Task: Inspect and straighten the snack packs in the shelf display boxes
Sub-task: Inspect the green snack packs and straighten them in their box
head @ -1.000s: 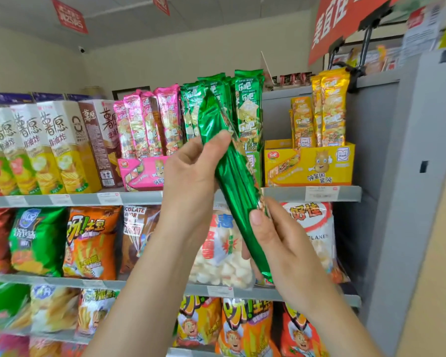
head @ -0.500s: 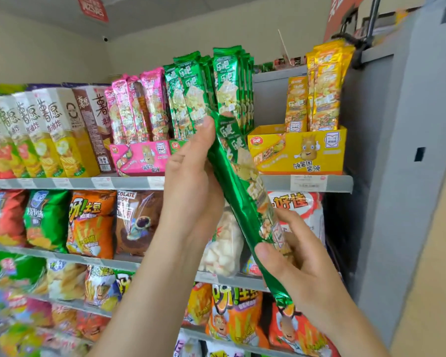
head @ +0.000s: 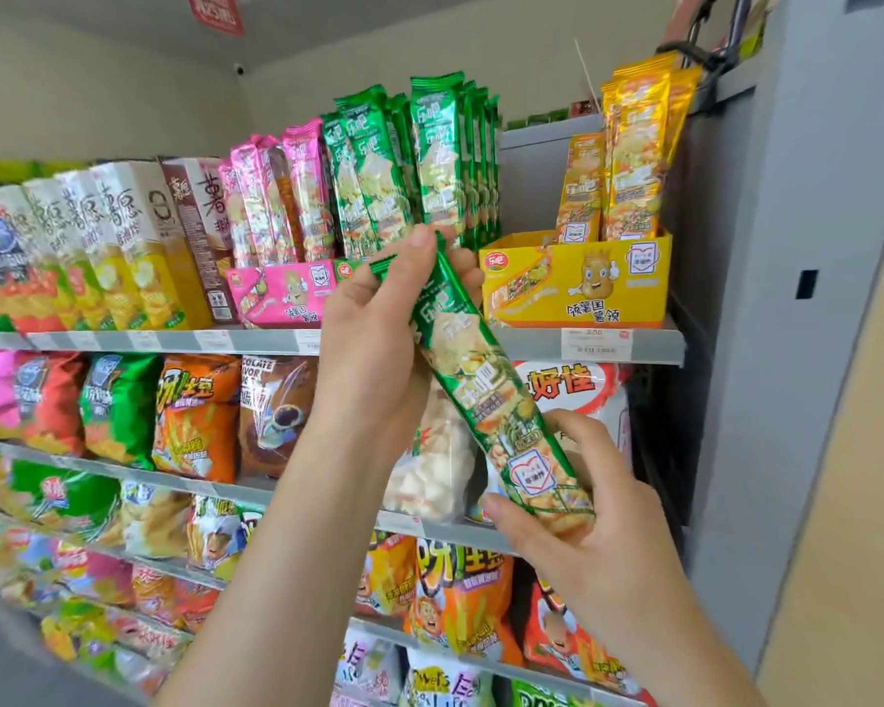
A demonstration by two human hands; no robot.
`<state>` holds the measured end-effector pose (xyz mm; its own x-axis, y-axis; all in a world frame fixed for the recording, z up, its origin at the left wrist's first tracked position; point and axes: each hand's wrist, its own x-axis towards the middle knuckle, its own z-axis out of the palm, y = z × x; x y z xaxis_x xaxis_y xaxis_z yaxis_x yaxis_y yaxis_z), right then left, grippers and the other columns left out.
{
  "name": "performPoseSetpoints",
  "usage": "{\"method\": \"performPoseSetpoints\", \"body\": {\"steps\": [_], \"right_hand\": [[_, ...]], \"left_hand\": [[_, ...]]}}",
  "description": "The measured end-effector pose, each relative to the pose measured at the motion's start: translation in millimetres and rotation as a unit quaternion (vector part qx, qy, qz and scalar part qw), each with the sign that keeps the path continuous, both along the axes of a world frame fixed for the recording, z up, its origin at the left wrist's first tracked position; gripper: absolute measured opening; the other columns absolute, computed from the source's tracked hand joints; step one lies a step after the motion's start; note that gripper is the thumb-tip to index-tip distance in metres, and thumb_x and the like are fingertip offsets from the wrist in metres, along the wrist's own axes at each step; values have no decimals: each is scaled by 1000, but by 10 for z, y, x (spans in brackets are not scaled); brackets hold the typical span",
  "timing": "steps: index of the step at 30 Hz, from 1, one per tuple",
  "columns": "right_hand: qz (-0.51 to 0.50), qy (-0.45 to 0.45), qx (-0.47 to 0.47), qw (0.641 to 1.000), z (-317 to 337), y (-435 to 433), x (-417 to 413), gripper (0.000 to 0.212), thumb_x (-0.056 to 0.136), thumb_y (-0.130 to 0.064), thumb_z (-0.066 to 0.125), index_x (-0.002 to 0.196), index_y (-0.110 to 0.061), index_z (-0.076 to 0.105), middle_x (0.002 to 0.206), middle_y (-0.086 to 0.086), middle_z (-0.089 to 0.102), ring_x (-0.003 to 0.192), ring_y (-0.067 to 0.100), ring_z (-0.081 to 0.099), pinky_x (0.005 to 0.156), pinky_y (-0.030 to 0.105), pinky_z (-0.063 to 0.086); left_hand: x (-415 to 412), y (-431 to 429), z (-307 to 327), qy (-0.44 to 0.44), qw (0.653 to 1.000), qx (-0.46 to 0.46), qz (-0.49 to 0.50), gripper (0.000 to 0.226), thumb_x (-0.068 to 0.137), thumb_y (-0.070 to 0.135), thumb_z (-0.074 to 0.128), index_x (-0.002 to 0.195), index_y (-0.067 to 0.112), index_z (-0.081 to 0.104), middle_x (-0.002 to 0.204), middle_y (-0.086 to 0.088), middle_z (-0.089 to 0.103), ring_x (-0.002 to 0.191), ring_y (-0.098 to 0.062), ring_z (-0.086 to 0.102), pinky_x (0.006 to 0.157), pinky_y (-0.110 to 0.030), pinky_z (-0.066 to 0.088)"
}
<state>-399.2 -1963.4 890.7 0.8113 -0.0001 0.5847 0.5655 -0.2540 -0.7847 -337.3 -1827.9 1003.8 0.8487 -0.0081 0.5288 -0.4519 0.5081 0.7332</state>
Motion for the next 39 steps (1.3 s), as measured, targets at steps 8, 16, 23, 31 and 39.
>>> {"method": "performPoseSetpoints", "body": {"steps": [8,16,23,31,39], "right_hand": [[92,12,96,991,-74,136,86,40,86,-70,48,120,-50,57,103,-15,71,86,5,69,66,18,54],[268,124,142,945,-99,304,234,55,75,-65,72,123,-42,60,92,11,66,74,17,61,70,27,51],[-9,-39,39,998,34,812,341,30,90,-66,46,119,-59,46,76,-4,59,57,7,53,53,16,40],[-146,-107,14,983,158,1299,690,31,100,-45,34,130,-51,40,124,-38,52,117,-12,51,87,0,35],[-164,-85,74,980,219,1621,909,39,94,-51,47,132,-43,49,119,-21,61,113,8,60,89,23,49]], "left_hand": [[67,123,57,19,999,-44,-22,26,102,17,46,88,5,64,74,-6,63,69,-17,61,76,-29,52],[202,385,118,58,982,-125,-125,23,99,25,50,84,10,60,71,-3,60,65,-15,58,72,-25,50],[482,670,89,8,989,126,71,39,76,44,69,90,11,53,86,-3,63,81,-14,58,79,-30,44],[740,1002,-102,-67,982,167,-59,27,76,17,76,100,8,65,91,-6,74,85,-24,69,79,-47,58],[926,1304,-227,-84,975,174,-109,35,68,23,81,94,11,63,78,5,75,72,-8,71,60,-17,53]]}}
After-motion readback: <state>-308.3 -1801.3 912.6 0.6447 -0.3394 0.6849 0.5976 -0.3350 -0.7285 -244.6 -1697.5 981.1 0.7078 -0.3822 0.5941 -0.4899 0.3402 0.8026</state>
